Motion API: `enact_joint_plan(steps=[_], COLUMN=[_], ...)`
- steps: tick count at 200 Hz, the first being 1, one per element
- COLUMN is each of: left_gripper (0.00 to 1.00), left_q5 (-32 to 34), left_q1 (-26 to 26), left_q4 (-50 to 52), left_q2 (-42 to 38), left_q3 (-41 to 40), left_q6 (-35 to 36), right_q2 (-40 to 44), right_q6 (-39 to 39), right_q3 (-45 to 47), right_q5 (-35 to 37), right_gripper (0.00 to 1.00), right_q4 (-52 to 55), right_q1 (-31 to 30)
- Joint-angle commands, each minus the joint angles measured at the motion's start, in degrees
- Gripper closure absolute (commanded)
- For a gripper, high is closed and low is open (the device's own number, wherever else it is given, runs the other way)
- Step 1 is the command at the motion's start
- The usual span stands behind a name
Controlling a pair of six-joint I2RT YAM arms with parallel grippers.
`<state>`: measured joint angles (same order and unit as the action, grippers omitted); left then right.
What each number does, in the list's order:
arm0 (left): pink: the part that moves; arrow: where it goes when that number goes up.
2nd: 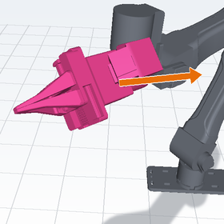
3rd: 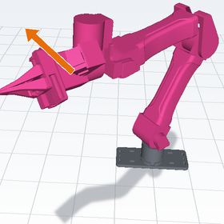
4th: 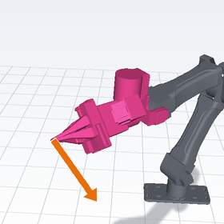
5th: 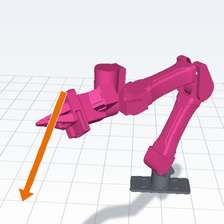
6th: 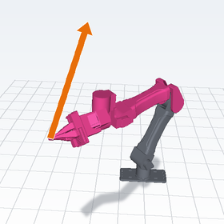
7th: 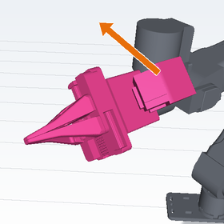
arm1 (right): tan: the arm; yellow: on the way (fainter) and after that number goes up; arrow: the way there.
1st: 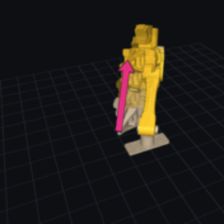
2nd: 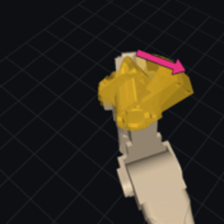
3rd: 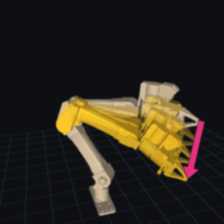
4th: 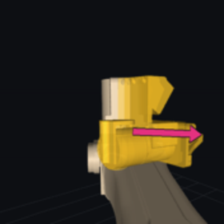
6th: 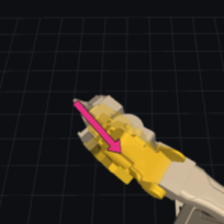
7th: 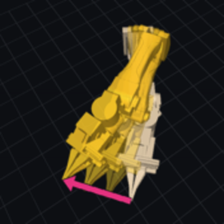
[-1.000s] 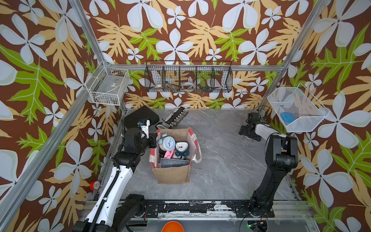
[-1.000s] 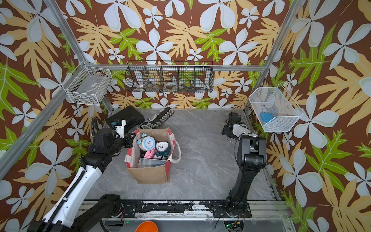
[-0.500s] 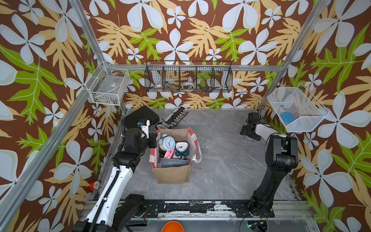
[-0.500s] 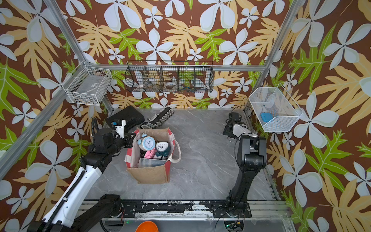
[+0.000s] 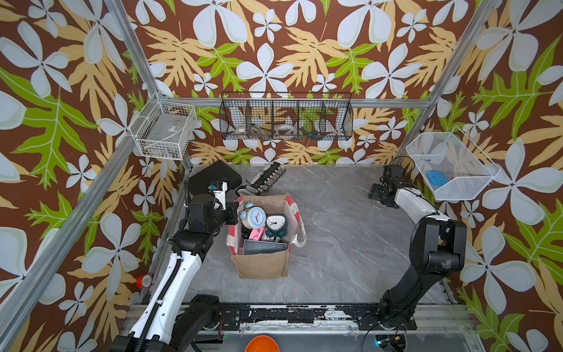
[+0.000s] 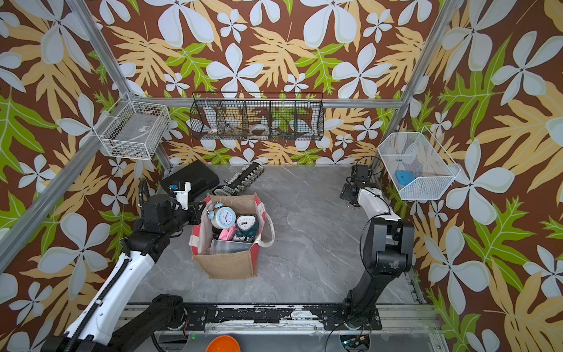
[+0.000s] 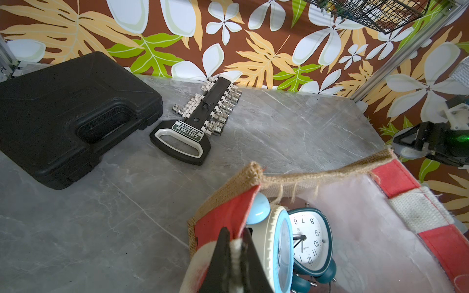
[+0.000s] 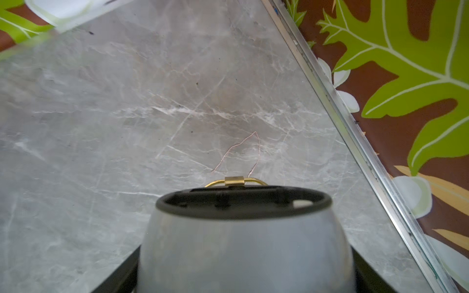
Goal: Put the alarm clock into the canvas bag
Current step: Pick up the alarm from the center of the board, then place the alarm at the canvas bag.
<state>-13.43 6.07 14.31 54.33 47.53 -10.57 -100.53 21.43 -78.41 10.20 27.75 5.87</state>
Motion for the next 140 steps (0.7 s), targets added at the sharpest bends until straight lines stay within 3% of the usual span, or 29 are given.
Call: enact_joint_plan(steps=[1,59,140], left_gripper=[1.00,1.00,1.00], left_q5=[0.1,-0.2,-0.4], left_q1=[-0.1,-0.1,-0.1], left_q4=[-6.0,-6.0,-6.0], left_q2=[-0.2,0.1,0.4], left_q3=[0.8,0.8,0.7], left_q6=[-0.2,-0.2,-0.3], right_q2=[2.5,8.6,12.1], right_q6=[-1.4,-2.6,-5.2], right_q3=[-1.6,-8.4,-20.6], right_q5=[-2.5,-11.4,-20.5], right_gripper=[0.24,0.30,0.33], right_q4=[1.1,6.0,9.8], right_q1=[-1.4,-8.3,-25.7])
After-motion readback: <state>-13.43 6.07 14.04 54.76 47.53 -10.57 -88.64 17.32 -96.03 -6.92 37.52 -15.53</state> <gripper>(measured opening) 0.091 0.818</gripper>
